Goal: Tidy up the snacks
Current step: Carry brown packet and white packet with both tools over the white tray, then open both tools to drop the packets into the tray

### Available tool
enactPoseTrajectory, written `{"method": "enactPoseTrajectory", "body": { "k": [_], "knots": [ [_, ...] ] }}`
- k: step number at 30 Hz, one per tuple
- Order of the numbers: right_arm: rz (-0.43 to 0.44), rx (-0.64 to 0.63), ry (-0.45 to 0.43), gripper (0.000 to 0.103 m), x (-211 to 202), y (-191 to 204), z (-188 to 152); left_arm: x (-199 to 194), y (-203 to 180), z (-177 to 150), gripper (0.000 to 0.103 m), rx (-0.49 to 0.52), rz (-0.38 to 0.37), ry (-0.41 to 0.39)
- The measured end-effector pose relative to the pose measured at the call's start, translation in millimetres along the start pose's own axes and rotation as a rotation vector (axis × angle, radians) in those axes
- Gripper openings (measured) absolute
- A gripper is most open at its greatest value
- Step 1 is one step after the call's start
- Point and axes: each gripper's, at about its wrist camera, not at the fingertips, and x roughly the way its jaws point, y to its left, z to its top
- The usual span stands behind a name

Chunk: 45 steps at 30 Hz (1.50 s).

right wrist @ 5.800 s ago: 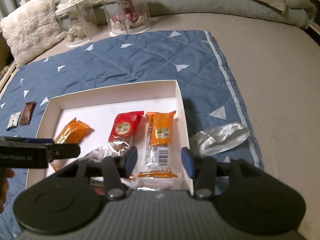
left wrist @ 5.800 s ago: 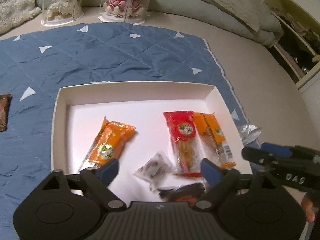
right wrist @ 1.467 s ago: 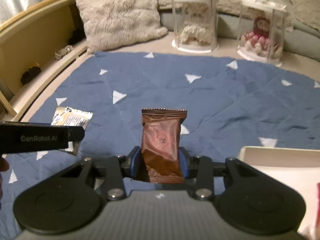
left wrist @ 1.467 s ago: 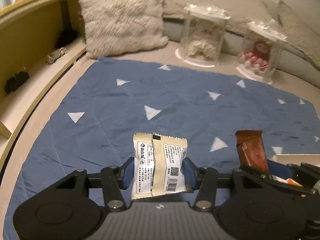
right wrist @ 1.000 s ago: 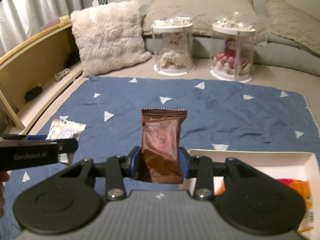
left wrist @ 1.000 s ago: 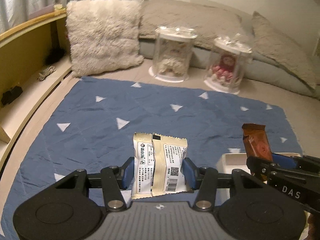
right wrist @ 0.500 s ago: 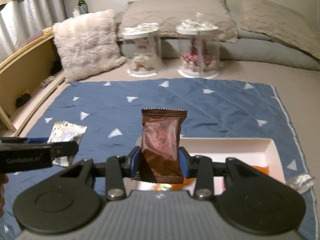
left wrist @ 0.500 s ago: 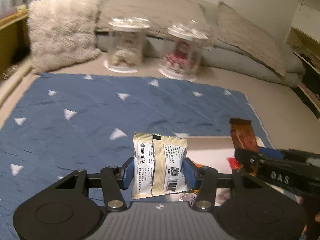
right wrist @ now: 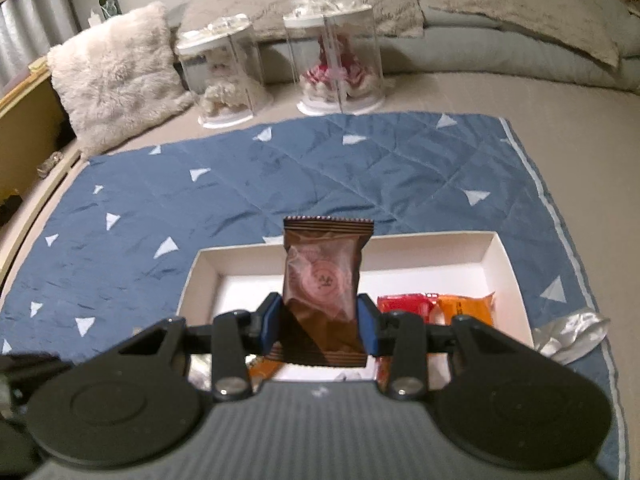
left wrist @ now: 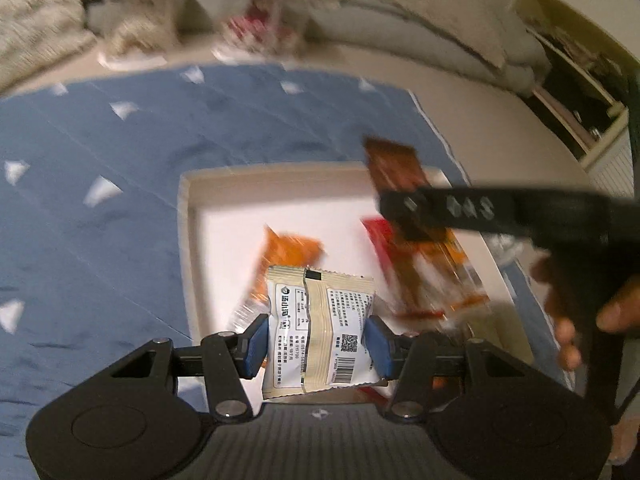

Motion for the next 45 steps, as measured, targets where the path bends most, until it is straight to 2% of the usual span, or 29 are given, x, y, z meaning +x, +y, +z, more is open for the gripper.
{"method": "enactPoseTrajectory", "body": {
  "k": [6, 9, 12, 15, 18, 26, 32, 33, 38, 41, 45],
  "knots": [
    [-0.01, -0.016, 0.045, 0.046, 20, 1, 4, 43, -3, -6, 0.053, -0.002, -0.069, 0.125],
    [-0.012, -0.009, 0.053, 0.046, 22, -1, 4, 61, 2, -7, 0.053, -0.024, -0.106, 0.154],
    [-0.013, 0.0, 0.058, 0.046, 26, -2, 6, 74, 5, -6, 0.053, -0.028, -0.101, 0.173],
    [-0.016, 0.0, 0.068, 0.046, 30, -2, 6, 83, 10, -5, 0.053, -0.035, -0.067, 0.17],
    [-0.023, -0.001, 0.079, 0.046, 35, -2, 6, 82, 18, 1, 0.053, -0.069, -0.069, 0.145],
    [-0.048, 0.002, 0.098, 0.046, 45, -3, 7, 71, 29, 11, 0.053, -0.09, -0.037, 0.046],
    [-0.038, -0.003, 0.081, 0.047, 45, -2, 6, 75, 19, 7, 0.054, -0.032, -0.052, 0.111],
    [-0.034, -0.007, 0.074, 0.048, 45, -1, 6, 76, 16, 5, 0.055, -0.021, -0.047, 0.124],
    [-0.014, -0.004, 0.04, 0.051, 44, -1, 9, 73, 6, -1, 0.072, 0.005, -0.046, 0.143],
    [-0.013, -0.007, 0.048, 0.053, 44, -1, 9, 70, 2, -4, 0.081, 0.015, -0.052, 0.159],
    [-0.028, -0.02, 0.075, 0.054, 45, -1, 7, 66, -3, -8, 0.087, 0.032, -0.043, 0.166]
  ]
}}
